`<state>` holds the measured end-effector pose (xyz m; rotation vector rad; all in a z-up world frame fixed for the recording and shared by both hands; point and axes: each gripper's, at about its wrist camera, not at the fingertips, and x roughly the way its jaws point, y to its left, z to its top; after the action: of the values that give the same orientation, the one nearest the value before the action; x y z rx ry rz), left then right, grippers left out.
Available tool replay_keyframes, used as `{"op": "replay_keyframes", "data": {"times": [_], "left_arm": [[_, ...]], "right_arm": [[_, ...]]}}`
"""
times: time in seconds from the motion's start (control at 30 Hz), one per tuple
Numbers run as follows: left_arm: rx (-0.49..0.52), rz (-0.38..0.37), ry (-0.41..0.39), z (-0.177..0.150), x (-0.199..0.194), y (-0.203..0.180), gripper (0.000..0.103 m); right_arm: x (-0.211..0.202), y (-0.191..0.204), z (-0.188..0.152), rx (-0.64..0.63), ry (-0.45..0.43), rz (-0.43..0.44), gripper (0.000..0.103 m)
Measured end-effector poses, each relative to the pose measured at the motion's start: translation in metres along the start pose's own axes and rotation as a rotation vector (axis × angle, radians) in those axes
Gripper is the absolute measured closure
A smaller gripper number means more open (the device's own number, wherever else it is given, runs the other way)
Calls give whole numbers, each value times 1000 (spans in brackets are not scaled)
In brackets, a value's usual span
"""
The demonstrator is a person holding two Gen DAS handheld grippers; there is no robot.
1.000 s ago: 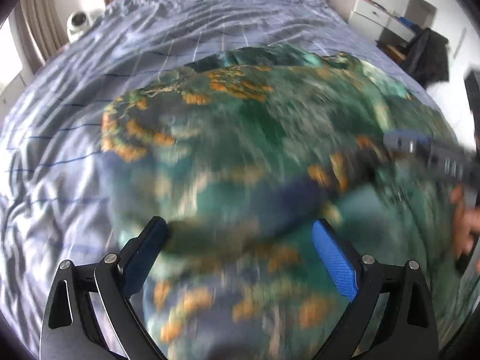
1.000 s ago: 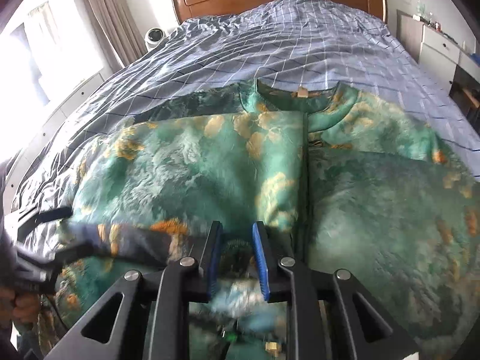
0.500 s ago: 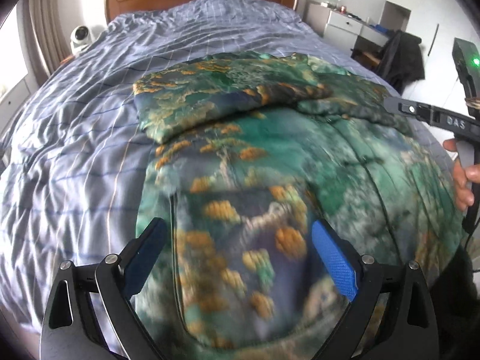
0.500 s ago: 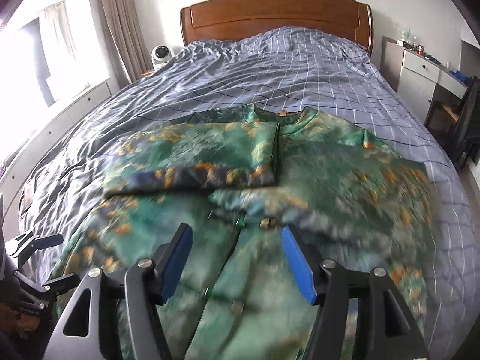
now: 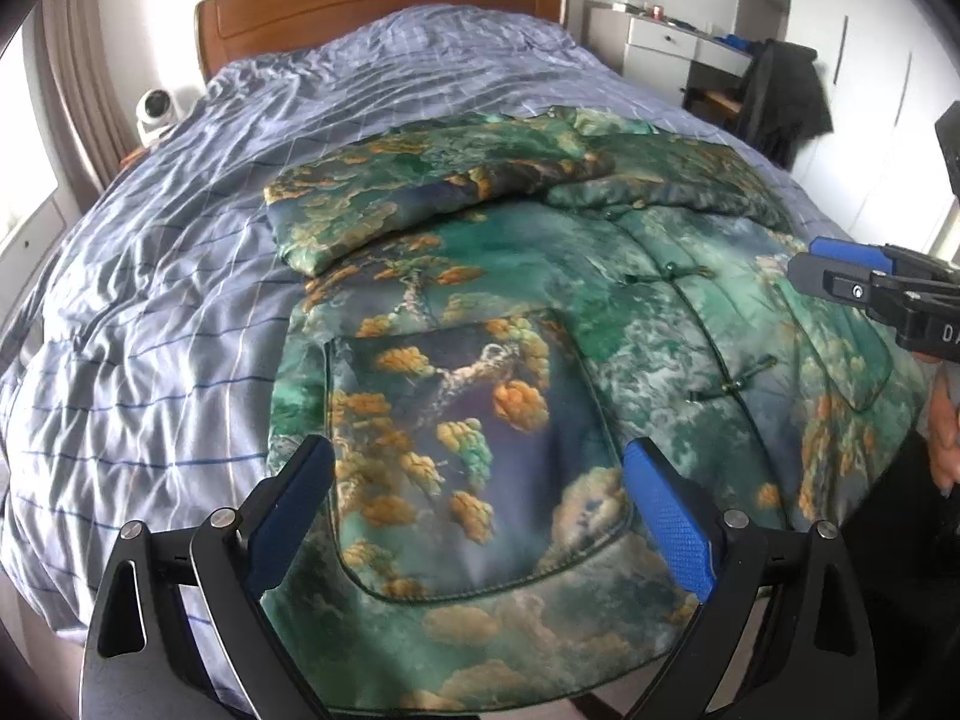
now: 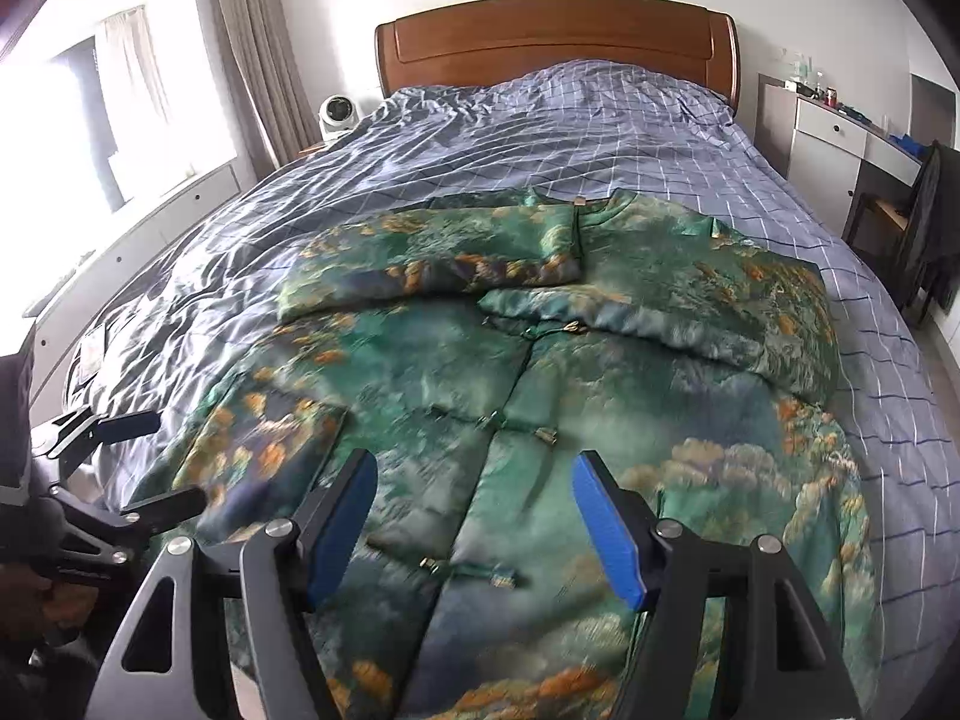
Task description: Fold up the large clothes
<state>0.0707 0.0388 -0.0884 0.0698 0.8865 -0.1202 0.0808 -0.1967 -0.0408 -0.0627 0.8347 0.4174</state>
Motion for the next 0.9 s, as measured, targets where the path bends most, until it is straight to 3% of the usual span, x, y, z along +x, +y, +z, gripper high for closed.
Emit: {"op": "replay_keyframes", "data": {"times": [0.37, 0.9], "left_arm": [[-9, 17, -18, -4, -14, 2, 6], [-24, 39, -2, -8, -14, 11, 6]], "right_arm": [[-16, 9, -6, 0, -35, 11, 34], [-13, 18, -10, -10, -14, 3, 34]]}}
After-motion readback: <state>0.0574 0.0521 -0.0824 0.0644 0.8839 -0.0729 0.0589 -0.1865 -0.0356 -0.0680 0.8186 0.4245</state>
